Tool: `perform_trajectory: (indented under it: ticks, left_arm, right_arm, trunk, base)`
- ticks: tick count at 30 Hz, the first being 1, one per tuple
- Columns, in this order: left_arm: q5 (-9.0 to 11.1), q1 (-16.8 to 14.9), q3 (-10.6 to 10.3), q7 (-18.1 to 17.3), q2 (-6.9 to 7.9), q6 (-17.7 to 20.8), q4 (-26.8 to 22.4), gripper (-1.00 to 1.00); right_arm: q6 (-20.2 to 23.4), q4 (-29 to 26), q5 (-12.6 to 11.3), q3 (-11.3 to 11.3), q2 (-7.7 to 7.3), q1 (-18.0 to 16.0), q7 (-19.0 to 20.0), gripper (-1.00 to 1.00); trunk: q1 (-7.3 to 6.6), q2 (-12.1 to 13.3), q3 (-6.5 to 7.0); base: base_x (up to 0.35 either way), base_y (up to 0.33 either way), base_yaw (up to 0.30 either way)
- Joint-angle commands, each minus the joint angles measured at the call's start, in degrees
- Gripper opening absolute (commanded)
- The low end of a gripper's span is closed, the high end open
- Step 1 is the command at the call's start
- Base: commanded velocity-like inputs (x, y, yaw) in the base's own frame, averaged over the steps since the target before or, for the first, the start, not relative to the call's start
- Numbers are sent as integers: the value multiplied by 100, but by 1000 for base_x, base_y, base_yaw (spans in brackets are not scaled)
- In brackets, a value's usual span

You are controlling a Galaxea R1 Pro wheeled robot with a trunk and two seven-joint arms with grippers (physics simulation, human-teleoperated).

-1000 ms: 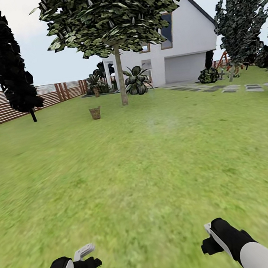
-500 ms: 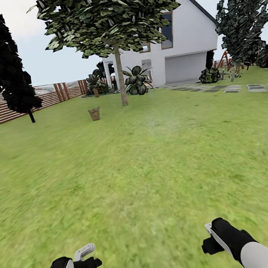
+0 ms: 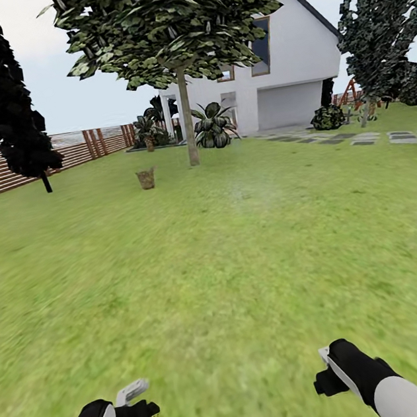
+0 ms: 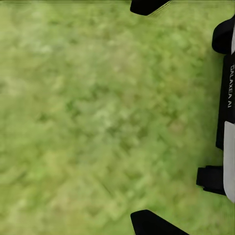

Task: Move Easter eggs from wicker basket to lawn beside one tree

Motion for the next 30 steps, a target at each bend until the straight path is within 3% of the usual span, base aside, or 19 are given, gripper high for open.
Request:
perform_trajectory:
  ticks: [1,30]
  left_arm:
    - [-16,-3,19,-27,-7,31,-5,100]
    - [-25,-3,47,-18,-5,22,-4,100]
  right_arm:
    - [31,-10,51,31,-3,-3,44,100]
    - [-12,-8,52,32,1,-4,41,100]
  trunk:
    - [3,-3,-6]
    - [3,-3,-6]
  base:
    - [340,0,0]
    - [339,0,0]
